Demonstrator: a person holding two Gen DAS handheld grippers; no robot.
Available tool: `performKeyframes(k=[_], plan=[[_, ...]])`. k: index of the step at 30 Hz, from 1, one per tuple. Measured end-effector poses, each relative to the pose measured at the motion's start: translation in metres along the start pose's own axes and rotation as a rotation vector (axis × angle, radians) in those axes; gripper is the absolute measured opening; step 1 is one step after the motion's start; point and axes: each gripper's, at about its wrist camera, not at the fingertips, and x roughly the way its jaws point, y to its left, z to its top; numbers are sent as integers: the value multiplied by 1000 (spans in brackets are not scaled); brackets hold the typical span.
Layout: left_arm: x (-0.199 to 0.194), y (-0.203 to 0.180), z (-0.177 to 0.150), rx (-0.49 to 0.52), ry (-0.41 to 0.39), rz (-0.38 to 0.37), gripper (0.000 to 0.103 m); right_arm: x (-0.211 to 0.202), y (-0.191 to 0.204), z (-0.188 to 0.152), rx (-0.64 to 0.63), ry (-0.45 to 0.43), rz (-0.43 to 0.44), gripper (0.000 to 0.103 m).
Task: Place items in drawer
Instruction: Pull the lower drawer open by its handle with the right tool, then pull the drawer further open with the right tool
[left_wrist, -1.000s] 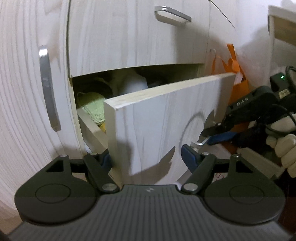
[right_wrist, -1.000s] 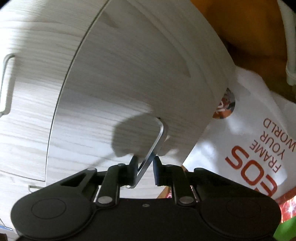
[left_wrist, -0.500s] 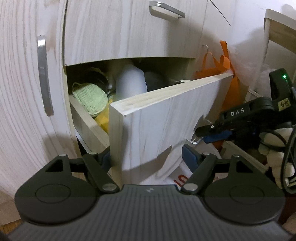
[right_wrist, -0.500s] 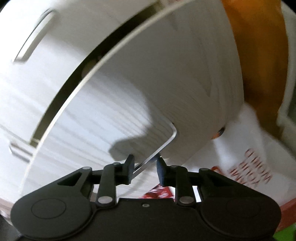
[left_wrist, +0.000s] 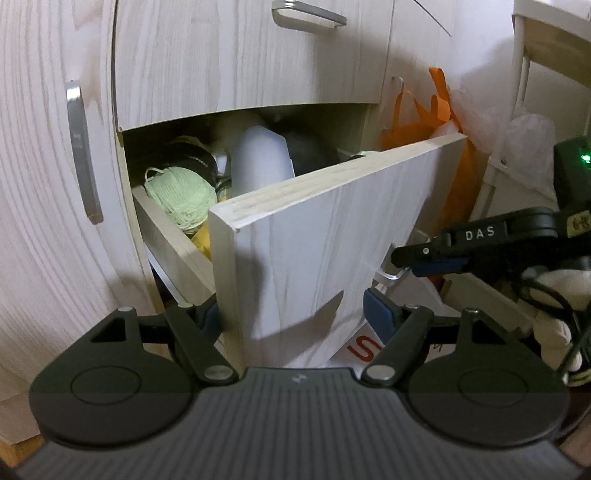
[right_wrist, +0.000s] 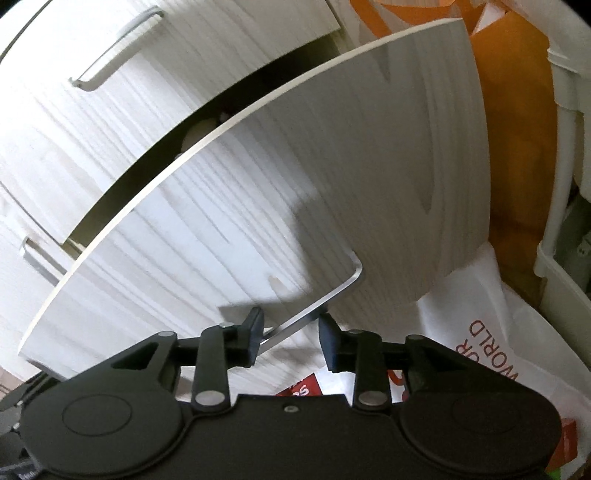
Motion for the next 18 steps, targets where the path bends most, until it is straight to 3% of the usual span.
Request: performKeyframes(k=[12, 18], plan=[[-9, -14, -5, 22, 36, 37, 75, -3, 20, -23, -34, -34, 6, 42], [-16, -14, -8, 23, 39, 26, 75, -3, 57, -34, -156, -46, -82, 44]])
